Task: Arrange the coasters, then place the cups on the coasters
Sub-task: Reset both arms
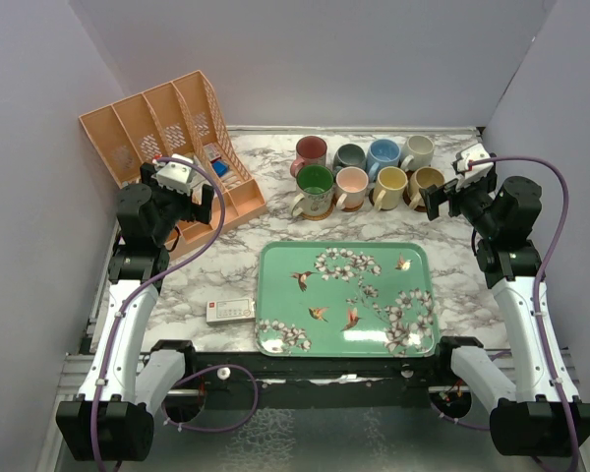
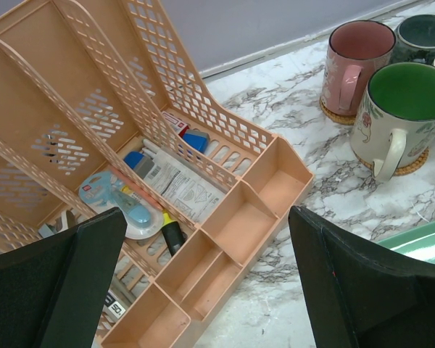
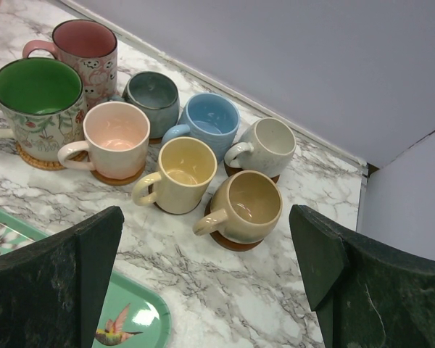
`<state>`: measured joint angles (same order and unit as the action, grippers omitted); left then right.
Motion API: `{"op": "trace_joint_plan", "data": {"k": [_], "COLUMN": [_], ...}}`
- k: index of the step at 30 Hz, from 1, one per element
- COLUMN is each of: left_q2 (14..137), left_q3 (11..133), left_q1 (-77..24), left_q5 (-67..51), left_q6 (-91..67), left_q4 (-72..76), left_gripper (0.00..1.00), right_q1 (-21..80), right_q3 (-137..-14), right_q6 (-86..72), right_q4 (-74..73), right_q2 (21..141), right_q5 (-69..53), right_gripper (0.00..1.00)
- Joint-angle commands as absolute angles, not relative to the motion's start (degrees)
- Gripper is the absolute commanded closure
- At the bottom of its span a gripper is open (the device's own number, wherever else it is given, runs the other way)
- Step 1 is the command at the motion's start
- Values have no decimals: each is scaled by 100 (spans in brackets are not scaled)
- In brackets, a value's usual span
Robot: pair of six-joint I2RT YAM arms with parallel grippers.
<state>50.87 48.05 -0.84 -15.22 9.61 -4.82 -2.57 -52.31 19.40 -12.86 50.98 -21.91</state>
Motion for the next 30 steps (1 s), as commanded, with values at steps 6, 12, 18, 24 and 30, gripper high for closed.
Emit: {"op": "trace_joint_plan", "data": {"k": [6,12,18,24,30], "left_q2": [5006,5012,5019,5014,5002], "left_q3": [4749,4746,4746,4746,4746], "left_q1": [-53,-53,-53,-49,-53], "left_q5": [-1633,-1652,-1661,-1661,-1652], "left_q6": [1001,997,1003,1007,1018], "left_q4": [-397,-398,-404,-402,-403], "left_gripper": [1,1,1,1,1], "right_q1": [-246,-265,-272,-272,-272], "right_q3": [-5203,-5208,-5230,-5208,-5203], "right_q6": [1942,1869,1921,1946,1968], "right_q4": [-1235,-1185,-1239,-1239,-1252], "right_q2": [5036,5029,5021,5022,5020], "right_q5": [-2139,-2006,-2150,-2159,-2199], "right_gripper": [0,0,0,0,0]}}
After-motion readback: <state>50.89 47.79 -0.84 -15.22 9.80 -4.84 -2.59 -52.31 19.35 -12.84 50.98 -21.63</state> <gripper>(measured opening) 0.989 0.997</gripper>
